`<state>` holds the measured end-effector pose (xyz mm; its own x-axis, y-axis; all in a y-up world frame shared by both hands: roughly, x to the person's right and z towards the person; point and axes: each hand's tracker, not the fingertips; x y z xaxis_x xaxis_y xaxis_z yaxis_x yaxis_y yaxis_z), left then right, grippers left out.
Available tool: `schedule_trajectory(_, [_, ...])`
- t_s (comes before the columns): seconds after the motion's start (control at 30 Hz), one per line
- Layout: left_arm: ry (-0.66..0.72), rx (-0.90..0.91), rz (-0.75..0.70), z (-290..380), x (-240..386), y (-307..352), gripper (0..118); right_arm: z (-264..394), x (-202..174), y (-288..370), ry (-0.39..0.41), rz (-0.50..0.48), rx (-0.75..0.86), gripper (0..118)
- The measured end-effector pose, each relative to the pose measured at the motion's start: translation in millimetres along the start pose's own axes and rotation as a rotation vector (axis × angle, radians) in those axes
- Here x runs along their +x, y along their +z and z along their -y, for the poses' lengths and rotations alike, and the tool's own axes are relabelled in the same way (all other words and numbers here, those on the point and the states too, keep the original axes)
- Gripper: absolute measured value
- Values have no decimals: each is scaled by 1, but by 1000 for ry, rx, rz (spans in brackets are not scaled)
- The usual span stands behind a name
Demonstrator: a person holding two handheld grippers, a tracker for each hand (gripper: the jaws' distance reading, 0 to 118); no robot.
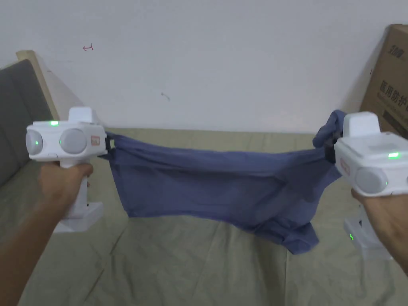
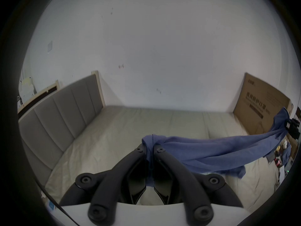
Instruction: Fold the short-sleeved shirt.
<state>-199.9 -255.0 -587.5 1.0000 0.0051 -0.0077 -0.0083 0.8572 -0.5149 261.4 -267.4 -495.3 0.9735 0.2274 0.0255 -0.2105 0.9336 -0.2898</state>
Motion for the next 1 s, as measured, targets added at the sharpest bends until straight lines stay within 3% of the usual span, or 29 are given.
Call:
schedule_trajectory(0.2, [31,-125,1,104,-14,11,4,83,-17,36,-47,-48,-128,5])
schedule_trajectory(0.47, [54,-245,1,233,-40,78,4,171,-32,134,-127,-78,-261,5])
schedule_trajectory(0.8, [9,-347,-11,341,-49,182,4,241,-32,254,-280,-24,-387,5])
schedule_trajectory(1.0, [42,-423,-20,385,-56,208,4,279,-43,291,-267,-12,-507,5])
